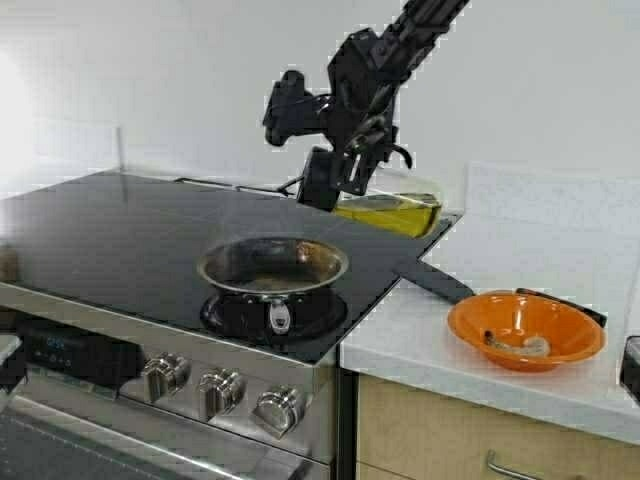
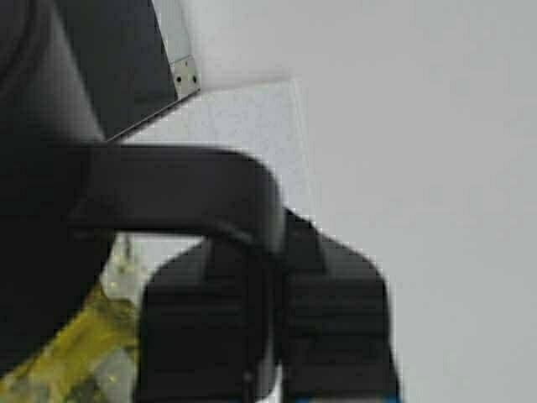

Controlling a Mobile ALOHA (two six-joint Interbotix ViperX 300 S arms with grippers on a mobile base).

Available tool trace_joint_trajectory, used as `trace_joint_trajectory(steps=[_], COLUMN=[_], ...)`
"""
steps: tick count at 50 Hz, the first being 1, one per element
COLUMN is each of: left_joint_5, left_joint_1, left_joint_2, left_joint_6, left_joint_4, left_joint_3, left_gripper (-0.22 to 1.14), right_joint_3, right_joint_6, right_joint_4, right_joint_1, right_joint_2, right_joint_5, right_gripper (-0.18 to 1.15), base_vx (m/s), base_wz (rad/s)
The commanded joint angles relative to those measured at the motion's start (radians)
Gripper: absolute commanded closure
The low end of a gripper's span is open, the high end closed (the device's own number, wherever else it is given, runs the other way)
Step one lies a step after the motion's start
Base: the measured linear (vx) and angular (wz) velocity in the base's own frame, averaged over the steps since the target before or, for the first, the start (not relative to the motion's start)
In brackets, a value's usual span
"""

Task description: Add oil to the pan and cook the shrimp and serve it

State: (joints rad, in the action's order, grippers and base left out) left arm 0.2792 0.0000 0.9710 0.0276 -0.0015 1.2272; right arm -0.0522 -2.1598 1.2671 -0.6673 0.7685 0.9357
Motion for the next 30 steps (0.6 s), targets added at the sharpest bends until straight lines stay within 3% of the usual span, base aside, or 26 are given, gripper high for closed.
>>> trace_joint_trajectory(steps=[1,16,30], left_joint_5=[0.005,0.005,0.005], left_joint_1=[0.002,0.002,0.002], left_joint_2=[-0.003,-0.003,-0.003], left_joint_6=[0.000,0.000,0.000], left_joint_4=[0.002,0.000,0.000], left_joint_3=[-0.009,-0.008,-0.009], left_gripper=[0.89,0.89,0.89], right_joint_3=[-0.054,-0.118,-0.129], right_joint_6=[-0.049,-0.183,-0.210], right_joint_4=[-0.008,-0.011,-0.011], right_joint_1=[-0.012,-0.015,-0.015], right_joint_2=[-0.018,0.023,0.029], right_joint_5=[0.017,0.035,0.046], right_gripper=[0.90,0.90,0.90], base_vx=[0.00,0.00,0.00], base_wz=[0.00,0.00,0.00])
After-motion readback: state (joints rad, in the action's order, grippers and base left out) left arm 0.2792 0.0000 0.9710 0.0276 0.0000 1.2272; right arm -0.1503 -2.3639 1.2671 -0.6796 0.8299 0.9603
